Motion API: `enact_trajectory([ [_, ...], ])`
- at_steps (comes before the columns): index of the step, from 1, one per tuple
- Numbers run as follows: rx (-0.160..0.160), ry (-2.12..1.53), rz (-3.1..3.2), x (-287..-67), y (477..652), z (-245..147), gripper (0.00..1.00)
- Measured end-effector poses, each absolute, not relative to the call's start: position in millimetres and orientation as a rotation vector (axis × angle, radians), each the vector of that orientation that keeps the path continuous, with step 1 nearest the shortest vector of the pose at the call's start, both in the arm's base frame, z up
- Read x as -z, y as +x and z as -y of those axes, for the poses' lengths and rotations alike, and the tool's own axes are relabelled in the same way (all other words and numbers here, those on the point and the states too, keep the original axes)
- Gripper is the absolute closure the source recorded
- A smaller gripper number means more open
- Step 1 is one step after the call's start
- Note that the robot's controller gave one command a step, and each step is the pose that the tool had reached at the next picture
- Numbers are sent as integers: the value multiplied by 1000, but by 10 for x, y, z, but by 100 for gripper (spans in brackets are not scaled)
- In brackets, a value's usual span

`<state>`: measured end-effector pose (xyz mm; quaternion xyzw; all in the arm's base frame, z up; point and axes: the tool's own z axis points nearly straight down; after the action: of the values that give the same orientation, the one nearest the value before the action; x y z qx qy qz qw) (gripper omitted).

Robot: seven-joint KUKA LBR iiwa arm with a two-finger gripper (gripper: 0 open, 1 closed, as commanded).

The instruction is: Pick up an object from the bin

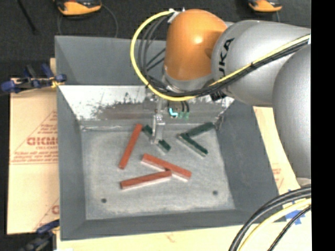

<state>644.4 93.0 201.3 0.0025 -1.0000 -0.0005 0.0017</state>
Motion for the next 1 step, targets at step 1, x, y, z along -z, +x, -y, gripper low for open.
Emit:
enact_trajectory([
  [1,-1,860,3024,-704,6365,-1263,0],
])
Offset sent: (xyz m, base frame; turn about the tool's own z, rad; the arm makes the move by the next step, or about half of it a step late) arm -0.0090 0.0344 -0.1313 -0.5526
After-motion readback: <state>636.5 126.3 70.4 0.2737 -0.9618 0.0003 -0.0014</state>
